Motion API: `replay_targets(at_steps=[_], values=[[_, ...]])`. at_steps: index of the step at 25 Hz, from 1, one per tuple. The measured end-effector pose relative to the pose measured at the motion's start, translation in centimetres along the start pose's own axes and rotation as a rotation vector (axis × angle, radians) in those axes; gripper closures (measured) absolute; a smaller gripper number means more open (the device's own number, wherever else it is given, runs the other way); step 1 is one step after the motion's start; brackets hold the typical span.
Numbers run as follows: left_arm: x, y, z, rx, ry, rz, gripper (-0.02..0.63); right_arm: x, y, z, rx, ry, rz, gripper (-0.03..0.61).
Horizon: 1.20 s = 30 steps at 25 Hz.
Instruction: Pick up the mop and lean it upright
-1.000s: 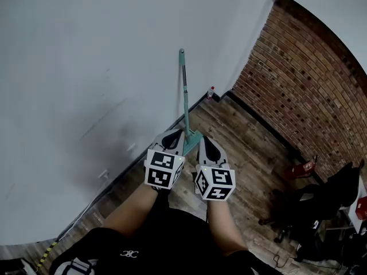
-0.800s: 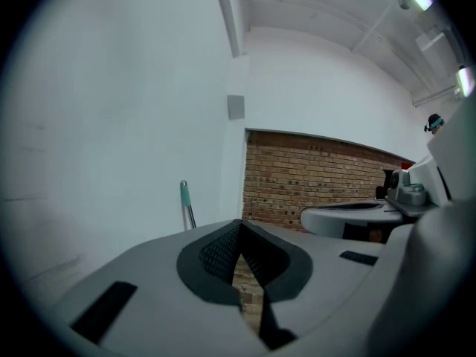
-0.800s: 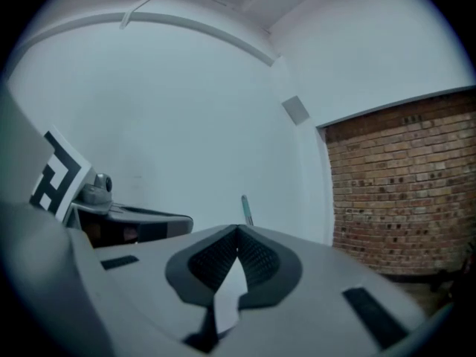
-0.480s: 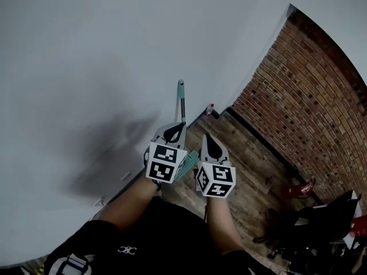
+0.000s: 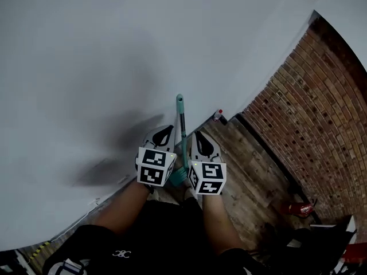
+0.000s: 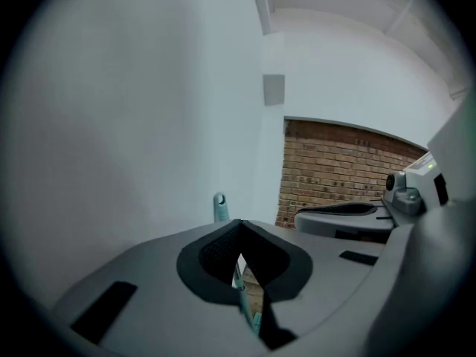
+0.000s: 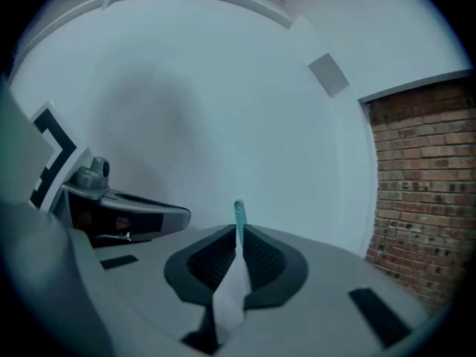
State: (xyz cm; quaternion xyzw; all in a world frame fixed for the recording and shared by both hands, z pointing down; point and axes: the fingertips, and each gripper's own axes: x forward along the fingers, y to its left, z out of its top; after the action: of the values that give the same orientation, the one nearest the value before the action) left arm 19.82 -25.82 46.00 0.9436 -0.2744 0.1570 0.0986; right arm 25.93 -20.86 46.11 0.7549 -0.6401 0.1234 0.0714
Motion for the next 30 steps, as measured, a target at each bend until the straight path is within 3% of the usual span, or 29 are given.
replay_targets(at_steps=[4,6,9,13,16,23,26,30], values=[[0.8,1.1,1.0,-0.041,-0.001,0.107,0.620,3.5,-0.3,0.5,-0.046,0.047,0.137,0.495],[1.0,1.5,1.0,-0.062,-0.007,0.154,0.620,5.2,-0.3,0.4,-0.072,0.066,0.183,0.492],[0.7,2.0,0.5,-0.090,-0.002,0.206,0.620,7.8,-0.4,-0.1,-0.110,0.085,0.215,0.487],[-1.1,3.0,-0.6,-0.215,-0.004,0.255,0.620,10.9,-0.1,-1.3,-0.152,0.120,0.244,0.426],[-2.0,4.2,-1.0,-0.245,-0.008,0.315,0.620,12.8,0.4,-1.8,-0.169,0.141,0.274,0.420],[-3.8,6.1,-1.7,-0.252,-0.024,0.406,0.620,15.6,0.9,-2.2,-0.257,0.152,0.222,0.430],[-3.7,6.3,-1.5,-0.252,-0.031,0.411,0.620,16.0,0.7,-2.3,-0.266,0.151,0.200,0.469],[-3.2,6.4,-1.1,-0.245,-0.036,0.396,0.620,15.8,0.5,-2.3,-0.264,0.148,0.196,0.471]])
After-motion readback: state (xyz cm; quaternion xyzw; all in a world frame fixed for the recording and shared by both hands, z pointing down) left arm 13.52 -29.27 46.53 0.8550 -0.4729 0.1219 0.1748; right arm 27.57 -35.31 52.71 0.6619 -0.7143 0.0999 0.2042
